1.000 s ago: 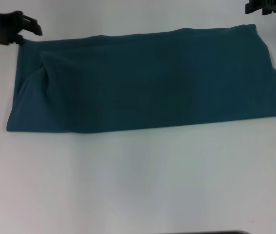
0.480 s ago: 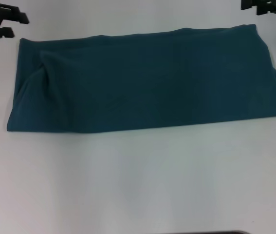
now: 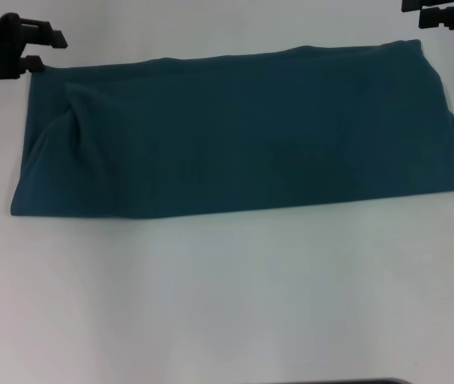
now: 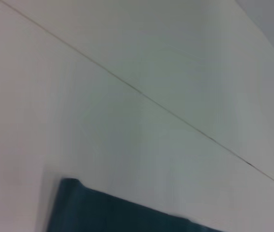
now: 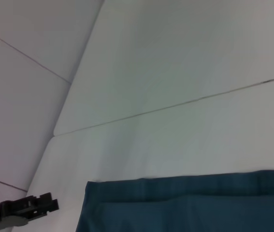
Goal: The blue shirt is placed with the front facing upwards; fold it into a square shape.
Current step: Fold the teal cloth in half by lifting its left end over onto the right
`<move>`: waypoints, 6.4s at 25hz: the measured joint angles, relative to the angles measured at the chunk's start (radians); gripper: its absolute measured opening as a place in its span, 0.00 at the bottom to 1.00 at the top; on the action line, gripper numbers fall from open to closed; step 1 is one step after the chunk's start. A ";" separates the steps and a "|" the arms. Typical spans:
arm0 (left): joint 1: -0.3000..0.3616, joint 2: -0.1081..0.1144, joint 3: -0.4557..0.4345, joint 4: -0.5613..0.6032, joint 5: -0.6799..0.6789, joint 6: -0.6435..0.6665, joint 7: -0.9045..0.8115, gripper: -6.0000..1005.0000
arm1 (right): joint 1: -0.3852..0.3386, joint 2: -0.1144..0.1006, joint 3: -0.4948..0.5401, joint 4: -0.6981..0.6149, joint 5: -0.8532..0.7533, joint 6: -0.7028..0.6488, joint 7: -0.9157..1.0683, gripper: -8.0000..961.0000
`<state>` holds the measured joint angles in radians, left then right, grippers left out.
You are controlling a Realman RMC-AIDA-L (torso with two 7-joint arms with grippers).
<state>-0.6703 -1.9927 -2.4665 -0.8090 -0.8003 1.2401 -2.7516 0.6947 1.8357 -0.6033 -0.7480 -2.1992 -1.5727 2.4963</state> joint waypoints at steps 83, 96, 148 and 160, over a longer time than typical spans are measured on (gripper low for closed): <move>0.129 -0.073 -0.001 0.110 -0.086 -0.088 0.025 0.42 | -0.292 0.171 0.123 -0.004 0.260 0.013 -0.666 0.65; 0.157 -0.077 -0.059 0.093 -0.183 -0.062 0.067 0.00 | -0.294 0.172 0.125 -0.002 0.260 0.012 -0.666 0.65; 0.039 -0.031 -0.042 0.251 -0.065 -0.213 0.004 0.59 | -0.290 0.172 0.140 0.019 0.260 0.011 -0.676 0.64; 0.011 -0.038 -0.042 0.241 -0.073 -0.197 0.045 0.41 | -0.290 0.172 0.145 0.019 0.260 0.011 -0.675 0.64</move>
<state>-0.6593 -2.0303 -2.5081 -0.5680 -0.8730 1.0427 -2.7063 0.4050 2.0080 -0.4581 -0.7286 -1.9389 -1.5616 1.8208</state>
